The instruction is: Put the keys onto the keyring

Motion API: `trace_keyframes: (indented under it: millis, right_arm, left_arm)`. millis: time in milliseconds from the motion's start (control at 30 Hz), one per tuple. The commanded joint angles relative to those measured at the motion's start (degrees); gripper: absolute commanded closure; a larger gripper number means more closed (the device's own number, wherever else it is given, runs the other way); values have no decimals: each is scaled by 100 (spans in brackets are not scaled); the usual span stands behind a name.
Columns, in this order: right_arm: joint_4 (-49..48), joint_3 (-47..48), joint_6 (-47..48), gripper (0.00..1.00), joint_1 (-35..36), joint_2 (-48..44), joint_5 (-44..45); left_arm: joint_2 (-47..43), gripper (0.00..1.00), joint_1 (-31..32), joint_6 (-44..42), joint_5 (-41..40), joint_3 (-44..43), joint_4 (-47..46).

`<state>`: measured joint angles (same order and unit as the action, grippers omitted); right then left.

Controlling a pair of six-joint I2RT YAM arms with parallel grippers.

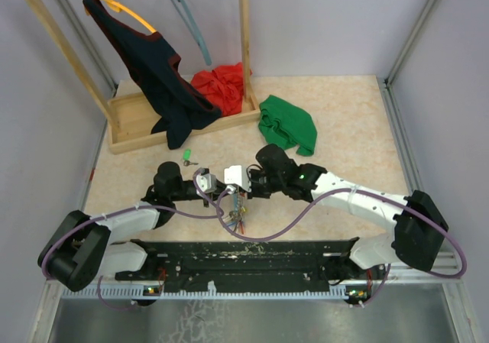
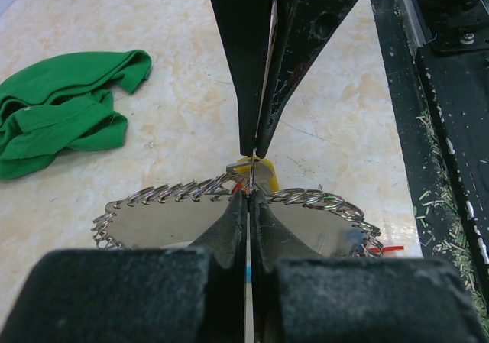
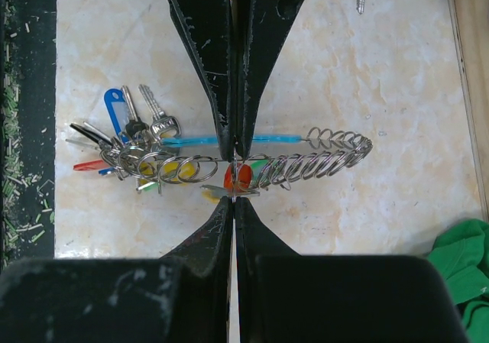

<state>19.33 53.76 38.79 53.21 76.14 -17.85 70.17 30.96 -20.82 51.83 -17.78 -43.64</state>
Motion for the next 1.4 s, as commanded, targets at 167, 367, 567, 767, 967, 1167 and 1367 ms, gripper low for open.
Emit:
trace_keyframes:
  millis: [167, 367, 567, 767, 967, 1167, 1367]
  right_arm:
    - [-309, 302, -84, 100, 63, 24, -192]
    - [-415, 305, -150, 100, 67, 16, -276]
    - [-564, 298, -251, 100, 66, 5, -361]
    - [-716, 271, -323, 100, 72, 19, -438]
    - [-747, 284, -370, 100, 70, 57, -489]
    - [-663, 304, -298, 100, 80, 90, -498]
    - [-561, 264, -15, 100, 148, 38, -336]
  left_arm:
    - [-34, 100, -28, -6, 202, -181, -210]
    - [1, 100, -25, 8, 235, -199, -213]
    - [9, 100, -26, 27, 249, -195, -224]
    - [0, 100, -29, 62, 249, -199, -266]
    - [-3, 100, -29, 108, 235, -190, -318]
    - [-28, 100, -29, 179, 146, -189, -330]
    - [13, 100, -29, 429, -83, -330, -121]
